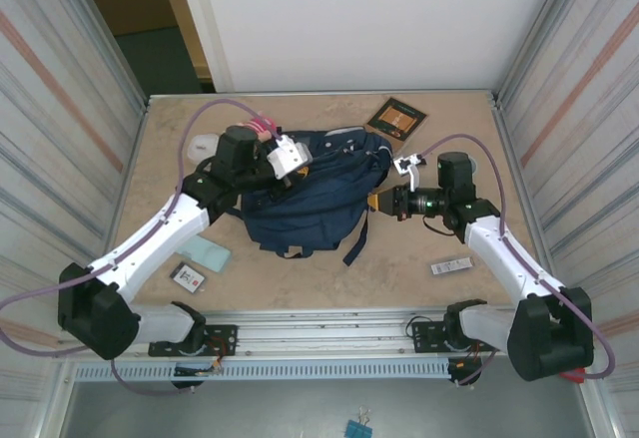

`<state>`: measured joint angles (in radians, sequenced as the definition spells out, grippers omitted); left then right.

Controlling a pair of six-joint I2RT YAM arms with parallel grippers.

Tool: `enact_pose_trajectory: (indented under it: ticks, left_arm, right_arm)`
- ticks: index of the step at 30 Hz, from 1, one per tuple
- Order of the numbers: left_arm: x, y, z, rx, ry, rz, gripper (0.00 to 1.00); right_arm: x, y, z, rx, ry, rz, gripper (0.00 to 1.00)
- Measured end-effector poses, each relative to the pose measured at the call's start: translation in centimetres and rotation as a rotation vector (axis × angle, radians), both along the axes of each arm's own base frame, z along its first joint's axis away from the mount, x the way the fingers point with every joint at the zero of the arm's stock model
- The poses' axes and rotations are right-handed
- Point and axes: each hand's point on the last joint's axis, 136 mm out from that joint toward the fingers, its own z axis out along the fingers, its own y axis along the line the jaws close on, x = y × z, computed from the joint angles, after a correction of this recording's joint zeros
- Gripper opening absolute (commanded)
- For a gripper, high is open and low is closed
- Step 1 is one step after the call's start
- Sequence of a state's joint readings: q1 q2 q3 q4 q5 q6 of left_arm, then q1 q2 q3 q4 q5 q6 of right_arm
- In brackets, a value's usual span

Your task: Pack books, pencil case, and school supplies into a backpack

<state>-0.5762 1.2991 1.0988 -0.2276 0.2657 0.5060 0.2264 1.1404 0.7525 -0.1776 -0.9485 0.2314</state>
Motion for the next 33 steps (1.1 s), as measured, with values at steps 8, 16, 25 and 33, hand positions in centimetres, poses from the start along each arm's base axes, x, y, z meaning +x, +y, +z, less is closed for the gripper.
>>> enact_pose_trajectory:
  ticks: [8, 16, 25, 33]
  left_arm:
    - [1.0, -1.1, -2.5, 0.075, 0.016, 0.153, 0.00]
    - [0.1, -2.8, -4.2, 0.085, 0.069, 0.198, 0.00]
    - [-0.3, -4.9, -6.2, 0.057, 0.182, 0.279, 0.00]
    - [-0.4, -5.4, -6.8, 0.005, 0.281, 0.352, 0.00]
  right_arm:
    - [-1.6, 1.3, -0.4, -0.108, 0.105, 0.014, 0.08]
    - [-4.4, 1.9, -1.7, -0.217, 0.180, 0.005, 0.06]
    - [-7.4, 4.1, -1.8, -0.262, 0.228, -0.038, 0.03]
    - [-8.3, 5.3, -2.7, -0.228, 0.367, -0.116, 0.06]
